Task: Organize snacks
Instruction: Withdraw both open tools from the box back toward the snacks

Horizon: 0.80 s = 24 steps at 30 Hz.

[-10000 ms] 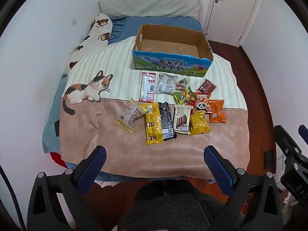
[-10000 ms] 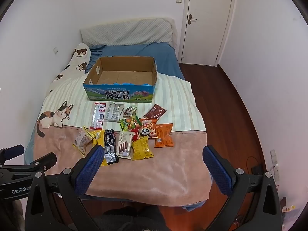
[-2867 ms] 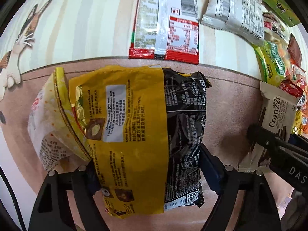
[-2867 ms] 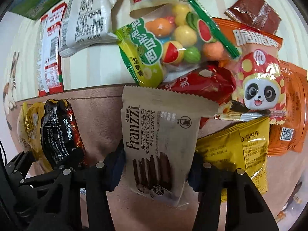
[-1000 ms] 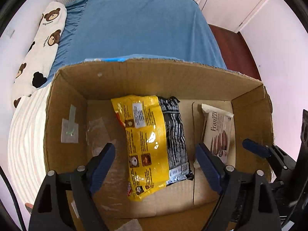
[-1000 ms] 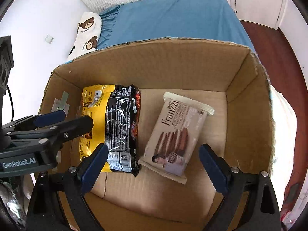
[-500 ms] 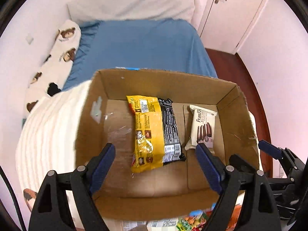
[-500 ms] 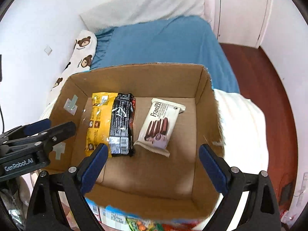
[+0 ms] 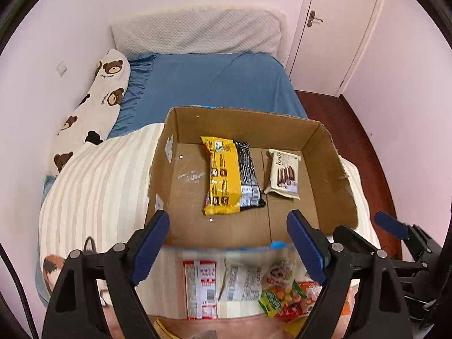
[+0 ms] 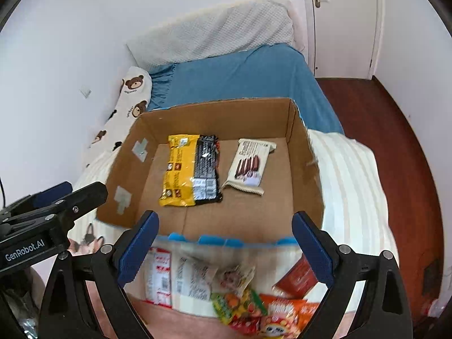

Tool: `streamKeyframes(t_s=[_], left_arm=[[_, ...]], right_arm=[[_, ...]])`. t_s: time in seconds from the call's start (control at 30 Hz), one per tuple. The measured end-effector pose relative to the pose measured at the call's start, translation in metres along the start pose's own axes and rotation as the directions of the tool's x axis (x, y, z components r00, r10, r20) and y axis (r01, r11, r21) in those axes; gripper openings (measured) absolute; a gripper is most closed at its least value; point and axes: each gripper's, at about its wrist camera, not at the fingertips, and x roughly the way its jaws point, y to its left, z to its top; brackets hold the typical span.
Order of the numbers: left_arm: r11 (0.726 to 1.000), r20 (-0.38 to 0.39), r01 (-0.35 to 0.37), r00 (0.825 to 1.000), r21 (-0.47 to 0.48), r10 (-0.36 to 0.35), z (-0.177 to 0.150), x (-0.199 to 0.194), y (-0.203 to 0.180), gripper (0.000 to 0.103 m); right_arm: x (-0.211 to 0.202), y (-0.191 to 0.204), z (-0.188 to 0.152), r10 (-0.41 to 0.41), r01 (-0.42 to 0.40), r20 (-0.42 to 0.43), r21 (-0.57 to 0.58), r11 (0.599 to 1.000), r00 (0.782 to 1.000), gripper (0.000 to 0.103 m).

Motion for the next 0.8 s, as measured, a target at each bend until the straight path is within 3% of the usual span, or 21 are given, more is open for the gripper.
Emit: streamKeyframes(t_s=[0.23, 0.33, 0.43, 0.57, 0.63, 0.8], left_arm=[[1.000, -0.038, 0.001, 0.999, -0.029, -0.002, -0.048, -0.012, 0.022, 0.085], [1.000, -0.102, -0.006, 0.995, 0.007, 0.007, -0.083, -0.004, 0.038, 0.085], [0.995, -0.210, -0.001, 0.978, 0.103, 0.023, -0.125, 0.021, 0.053, 0.085], [0.965, -0.337, -0.050, 0.931, 0.259, 0.139, -0.183, 0.054, 0.074, 0.085], [0.939, -0.393, -0.065, 0.897, 0.336, 0.203, -0.210, 0.067, 0.082, 0.085], [0.902, -0.464, -0.074, 0.838, 0.426, 0.288, -0.252, 0.093, 0.098, 0.085]], right_arm=[[-0.017, -0.009, -0.045, 0.038, -0.035, -0.049, 0.063, 0.997, 0.998, 0.097], [-0.006, -0.017, -0.079, 0.052, -0.039, -0.126, 0.101, 0.994, 0.991, 0.097], [0.012, -0.021, -0.109, 0.070, -0.043, -0.203, 0.133, 0.990, 0.977, 0.097], [0.041, -0.014, -0.143, 0.091, -0.045, -0.307, 0.155, 0.987, 0.947, 0.097], [0.053, -0.007, -0.155, 0.101, -0.050, -0.348, 0.151, 0.987, 0.932, 0.097], [0.073, 0.015, -0.166, 0.098, -0.057, -0.413, 0.110, 0.992, 0.905, 0.097]])
